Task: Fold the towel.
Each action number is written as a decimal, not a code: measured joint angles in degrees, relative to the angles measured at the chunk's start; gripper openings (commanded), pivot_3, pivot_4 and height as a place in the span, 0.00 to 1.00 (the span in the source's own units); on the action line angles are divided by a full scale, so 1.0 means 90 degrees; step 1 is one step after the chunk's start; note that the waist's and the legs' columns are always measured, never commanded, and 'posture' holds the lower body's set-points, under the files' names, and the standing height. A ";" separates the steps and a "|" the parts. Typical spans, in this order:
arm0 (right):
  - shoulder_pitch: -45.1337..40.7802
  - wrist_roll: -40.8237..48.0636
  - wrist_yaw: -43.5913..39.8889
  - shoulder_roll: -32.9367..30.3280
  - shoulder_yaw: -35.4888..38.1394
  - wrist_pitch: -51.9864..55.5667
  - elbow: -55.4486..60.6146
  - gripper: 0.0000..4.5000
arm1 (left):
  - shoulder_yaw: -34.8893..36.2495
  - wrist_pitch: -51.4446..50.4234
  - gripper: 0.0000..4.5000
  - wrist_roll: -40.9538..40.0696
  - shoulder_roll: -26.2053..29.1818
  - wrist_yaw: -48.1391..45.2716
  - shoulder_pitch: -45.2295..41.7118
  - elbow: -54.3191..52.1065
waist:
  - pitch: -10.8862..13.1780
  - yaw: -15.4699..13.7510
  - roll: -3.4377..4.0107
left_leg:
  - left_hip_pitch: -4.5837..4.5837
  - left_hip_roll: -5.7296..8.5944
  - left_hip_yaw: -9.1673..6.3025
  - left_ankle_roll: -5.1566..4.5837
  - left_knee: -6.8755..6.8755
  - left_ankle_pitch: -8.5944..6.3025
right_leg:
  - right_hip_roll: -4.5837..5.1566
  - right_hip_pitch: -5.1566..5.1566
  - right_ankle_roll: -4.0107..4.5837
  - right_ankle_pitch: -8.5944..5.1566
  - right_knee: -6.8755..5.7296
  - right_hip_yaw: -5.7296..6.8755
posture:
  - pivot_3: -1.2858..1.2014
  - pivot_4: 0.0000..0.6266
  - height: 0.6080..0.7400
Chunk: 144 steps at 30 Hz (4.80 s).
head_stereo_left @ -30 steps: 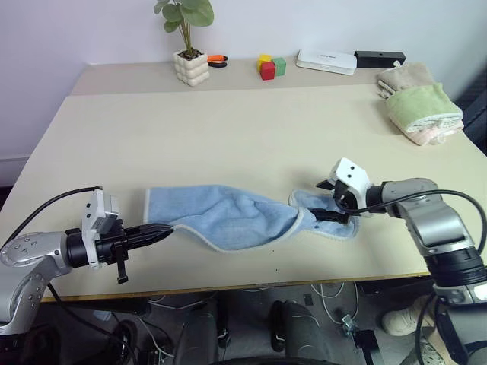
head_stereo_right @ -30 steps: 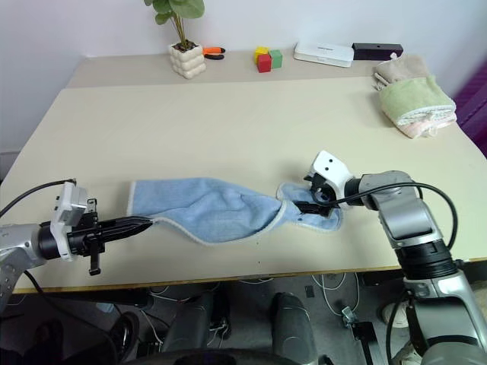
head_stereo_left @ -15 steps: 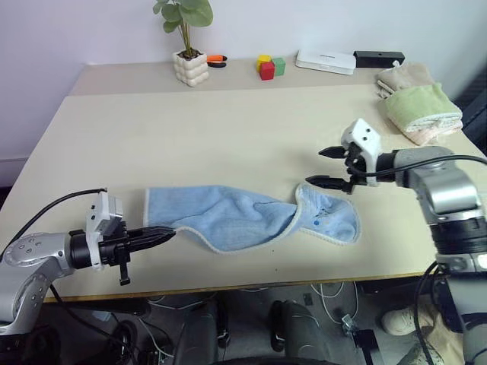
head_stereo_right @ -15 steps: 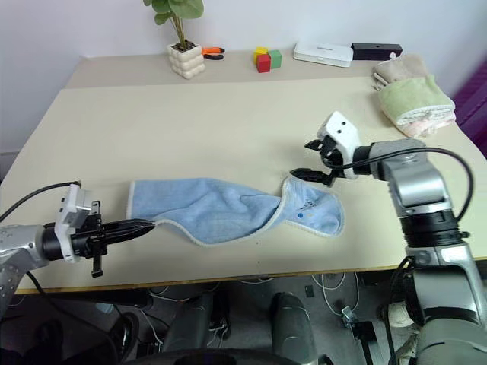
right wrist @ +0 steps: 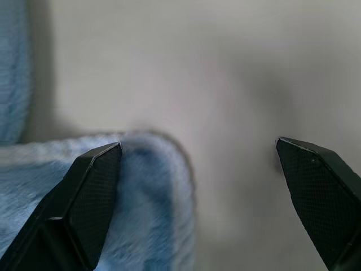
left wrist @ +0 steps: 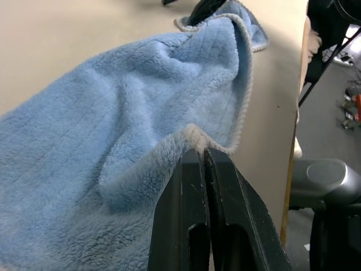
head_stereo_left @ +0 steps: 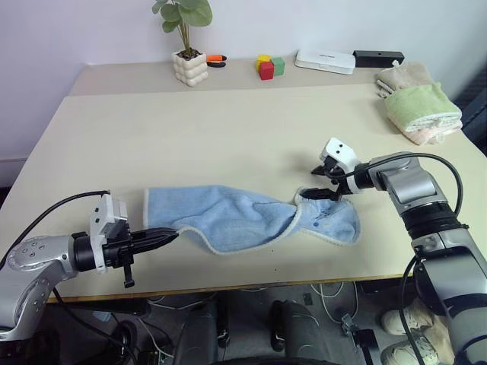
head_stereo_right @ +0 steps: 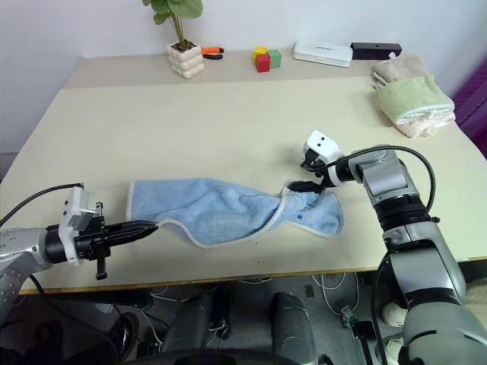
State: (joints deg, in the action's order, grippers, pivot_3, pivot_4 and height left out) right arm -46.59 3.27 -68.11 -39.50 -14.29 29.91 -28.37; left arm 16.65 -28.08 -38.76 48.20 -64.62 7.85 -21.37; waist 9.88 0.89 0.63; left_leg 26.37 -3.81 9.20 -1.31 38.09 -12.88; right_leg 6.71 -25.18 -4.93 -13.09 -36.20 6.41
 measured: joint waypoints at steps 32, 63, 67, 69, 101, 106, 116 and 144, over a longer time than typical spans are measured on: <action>-0.2408 0.0223 0.3747 0.0846 0.2113 -0.2277 -0.3431 0.01 | -0.0731 0.1629 0.00 0.2462 -0.0933 0.2579 -0.4929 0.5235 | 0.0006 0.0003 -0.0012 | 0.0000 0.0007 0.0016 0.0002 0.0002 0.0017 | -0.0015 0.0016 -0.0004 0.0003 -0.0003 0.0008 | 0.52 0.24 1.00; -0.1257 0.0672 0.3346 0.0965 0.2356 -0.2539 -0.0801 0.00 | -0.0442 0.2725 0.50 0.2163 -0.2274 0.1696 -0.6064 0.6725 | 0.0037 0.0086 -0.0044 | -0.0001 0.0013 0.0025 0.0001 0.0027 0.0020 | 0.0006 0.0000 -0.0020 -0.0010 -0.0087 -0.0002 | 0.52 0.24 1.00; -0.1064 0.0668 0.3428 0.1061 0.2320 -0.2512 -0.0644 0.00 | -0.0910 0.2084 0.95 0.2021 -0.3020 0.1625 -0.5597 0.5917 | 0.0036 0.0091 -0.0043 | -0.0004 0.0012 0.0026 0.0001 0.0025 0.0021 | 0.0003 0.0000 -0.0021 -0.0010 -0.0089 -0.0002 | 0.52 0.24 1.00; -0.0990 0.0669 0.3494 0.1054 0.2342 -0.2479 -0.0589 0.00 | -0.1235 0.1914 0.99 0.2048 -0.3390 0.1584 -0.5257 0.5697 | 0.0035 0.0105 -0.0043 | -0.0005 0.0012 0.0027 0.0002 0.0025 0.0021 | 0.0003 0.0001 -0.0021 -0.0010 -0.0089 -0.0002 | 0.52 0.24 1.00; -0.0294 0.0788 0.4094 0.1016 0.2472 -0.1703 0.0767 0.00 | -0.3032 0.3079 0.24 0.4426 -0.4149 0.1500 -0.7264 0.9097 | 0.0025 -0.0025 -0.0047 | -0.0054 0.0015 0.0001 -0.0015 0.0032 0.0010 | 0.0011 0.0048 -0.0018 -0.0010 -0.0083 0.0003 | 0.52 0.24 1.00; -0.0178 0.0788 0.4156 0.0970 0.2545 -0.1647 0.0892 0.00 | -0.2923 0.2824 0.01 0.4418 -0.4152 0.1491 -0.7319 0.9129 | 0.0025 -0.0019 -0.0047 | -0.0087 0.0014 -0.0004 -0.0026 0.0018 0.0002 | 0.0013 0.0072 -0.0018 -0.0013 -0.0069 0.0001 | 0.52 0.24 1.00; -0.0126 0.0785 0.4157 0.0964 0.2538 -0.1558 0.0940 0.00 | -0.2941 0.1415 0.01 0.4010 -0.3208 0.0359 -0.5822 0.6253 | 0.0025 0.0170 -0.0046 | -0.0101 0.0008 0.0002 -0.0009 0.0001 0.0010 | 0.0011 0.0068 -0.0004 -0.0033 -0.0081 -0.0003 | 0.52 0.24 1.00; -0.0180 0.0726 0.3824 0.1143 0.2242 -0.1800 0.0610 0.00 | -0.1241 -0.2151 1.00 0.0987 -0.0294 -0.0068 -0.2700 0.0830 | 0.0033 0.0145 -0.0042 | -0.0100 0.0011 -0.0004 -0.0002 -0.0009 0.0008 | 0.0020 0.0060 0.0006 -0.0044 -0.0085 -0.0004 | 0.52 0.24 1.00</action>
State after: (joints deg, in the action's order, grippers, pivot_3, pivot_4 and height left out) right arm -48.21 9.80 -33.69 -29.21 5.88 13.71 -22.88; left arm 5.49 -47.44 -29.88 45.56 -65.24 -16.45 -13.90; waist 10.18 2.20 0.26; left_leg 25.47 -3.72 9.17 -1.32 38.01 -12.81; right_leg 6.89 -24.64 -4.88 -13.49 -36.96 6.37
